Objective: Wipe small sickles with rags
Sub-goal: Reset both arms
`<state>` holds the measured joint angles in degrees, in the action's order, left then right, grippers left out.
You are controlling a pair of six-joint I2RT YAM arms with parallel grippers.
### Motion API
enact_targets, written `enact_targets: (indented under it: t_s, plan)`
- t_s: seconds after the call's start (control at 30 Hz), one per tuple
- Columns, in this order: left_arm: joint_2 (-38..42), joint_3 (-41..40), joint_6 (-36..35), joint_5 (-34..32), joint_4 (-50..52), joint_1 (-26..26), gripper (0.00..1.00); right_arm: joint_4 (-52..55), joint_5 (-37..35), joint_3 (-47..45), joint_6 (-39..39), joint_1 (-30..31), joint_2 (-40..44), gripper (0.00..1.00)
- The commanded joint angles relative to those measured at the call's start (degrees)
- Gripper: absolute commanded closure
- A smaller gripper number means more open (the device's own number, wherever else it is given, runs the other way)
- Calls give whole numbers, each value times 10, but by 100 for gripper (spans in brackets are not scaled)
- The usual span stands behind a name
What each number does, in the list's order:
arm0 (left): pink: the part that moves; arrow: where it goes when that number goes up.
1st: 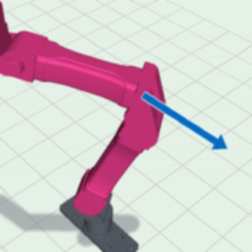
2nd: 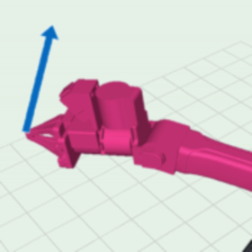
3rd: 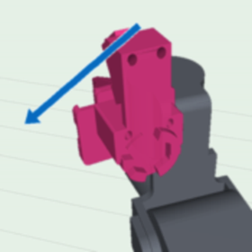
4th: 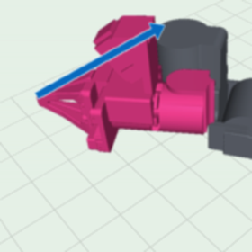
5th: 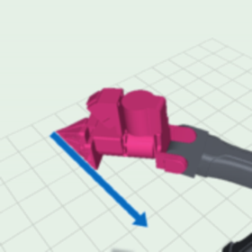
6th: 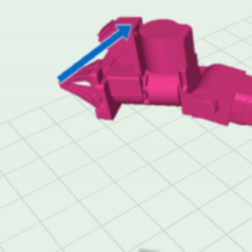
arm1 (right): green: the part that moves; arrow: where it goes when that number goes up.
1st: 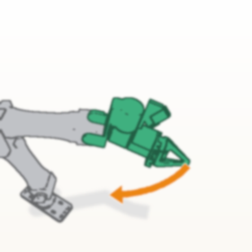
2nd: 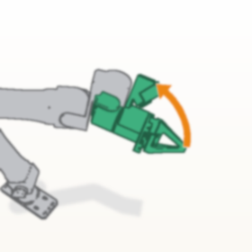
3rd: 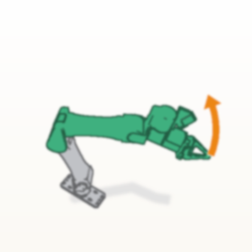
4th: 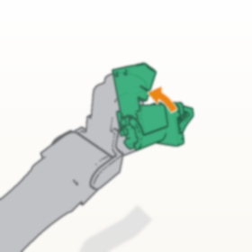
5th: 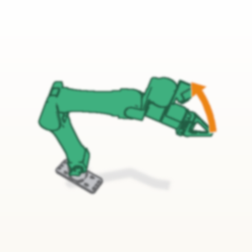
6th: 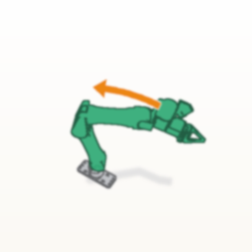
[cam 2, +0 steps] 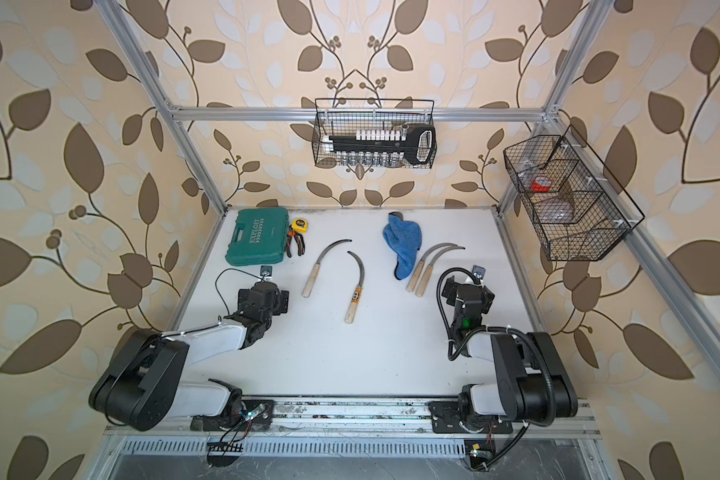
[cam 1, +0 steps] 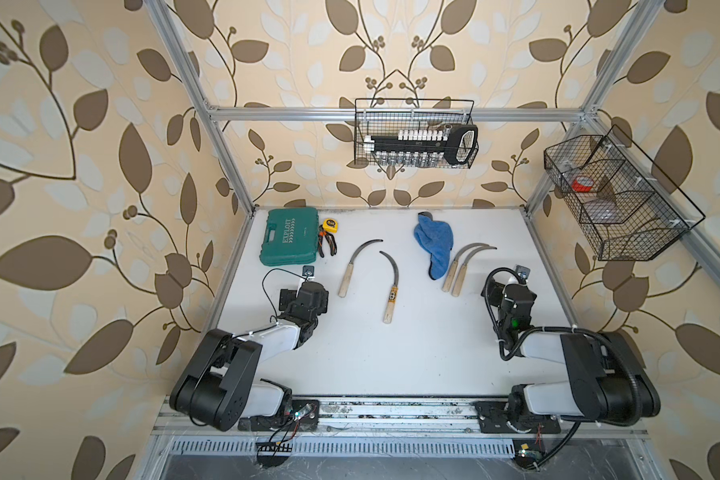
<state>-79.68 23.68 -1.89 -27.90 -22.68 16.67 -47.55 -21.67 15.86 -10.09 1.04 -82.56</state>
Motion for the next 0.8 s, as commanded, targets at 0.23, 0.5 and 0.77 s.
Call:
enact_targets:
  t_s: [0.23,0.5,0.77]
  plan:
    - [-68,-21,30,181,-223,-139,1,-141,86,-9,52,-2,-37,2]
    - [-58,-19,34,175,-204,-136,1,-128,84,-8,50,0,-30,2]
    - [-60,-16,34,179,-199,-137,1,-127,84,-8,49,-1,-30,2]
